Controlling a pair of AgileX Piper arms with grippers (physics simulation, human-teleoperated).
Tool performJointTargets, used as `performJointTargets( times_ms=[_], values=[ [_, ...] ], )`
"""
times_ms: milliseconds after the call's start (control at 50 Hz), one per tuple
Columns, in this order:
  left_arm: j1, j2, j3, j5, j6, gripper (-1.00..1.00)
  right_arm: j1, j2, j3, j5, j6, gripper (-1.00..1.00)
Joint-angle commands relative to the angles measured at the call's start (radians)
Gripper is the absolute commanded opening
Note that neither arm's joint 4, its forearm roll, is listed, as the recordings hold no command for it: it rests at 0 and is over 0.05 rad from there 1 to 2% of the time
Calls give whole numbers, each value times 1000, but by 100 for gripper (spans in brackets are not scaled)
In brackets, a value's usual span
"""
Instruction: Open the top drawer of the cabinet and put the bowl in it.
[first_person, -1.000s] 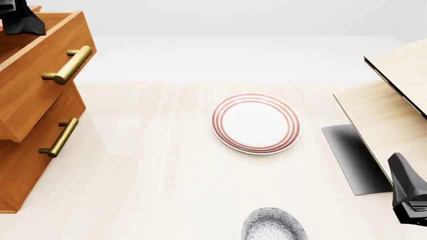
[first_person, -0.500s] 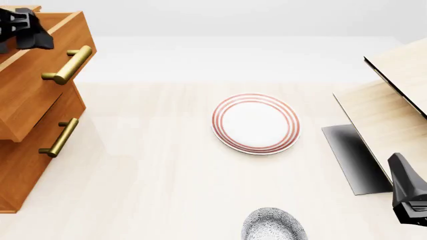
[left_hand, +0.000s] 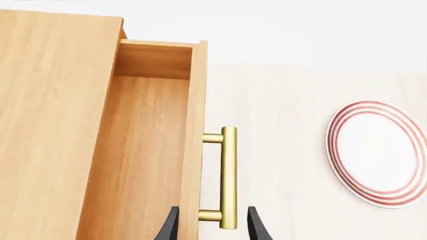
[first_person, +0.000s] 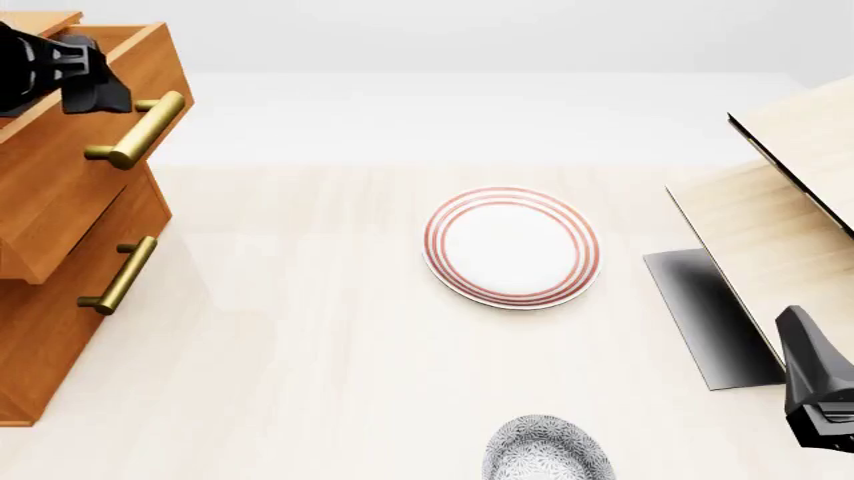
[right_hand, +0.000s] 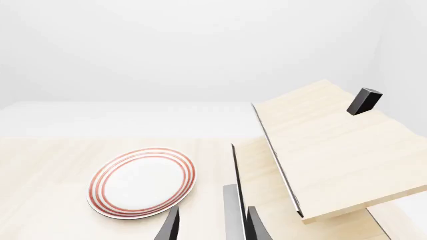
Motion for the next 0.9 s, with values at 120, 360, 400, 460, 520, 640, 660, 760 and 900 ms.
performJointTargets(
  times_ms=[120, 360, 400, 460, 520, 640, 660, 760, 900],
  values=[
    [-15, 3, 7, -2, 2, 100, 1, -1, 1, 0, 2, 100],
    [-42, 5, 9, -1, -2, 100, 1, -2, 1, 0, 2, 100],
    [-45, 6, 8, -1, -3, 100, 1, -2, 1, 0, 1, 100],
    [-55, 10, 8, -2, -6, 100, 1, -1, 1, 0, 1, 100],
    [-67, 15, 7, -4, -6, 100, 1, -1, 1, 0, 1, 100],
    [-78, 27, 3, -8, -2, 100, 1, -1, 1, 0, 2, 100],
    [-80, 28, 3, -8, -2, 100, 1, -1, 1, 0, 1, 100],
    [-87, 29, -1, -1, 10, 100, 1, -1, 1, 0, 1, 100],
    [-100, 24, -3, 4, 5, 100, 1, -1, 1, 0, 2, 100]
  ],
)
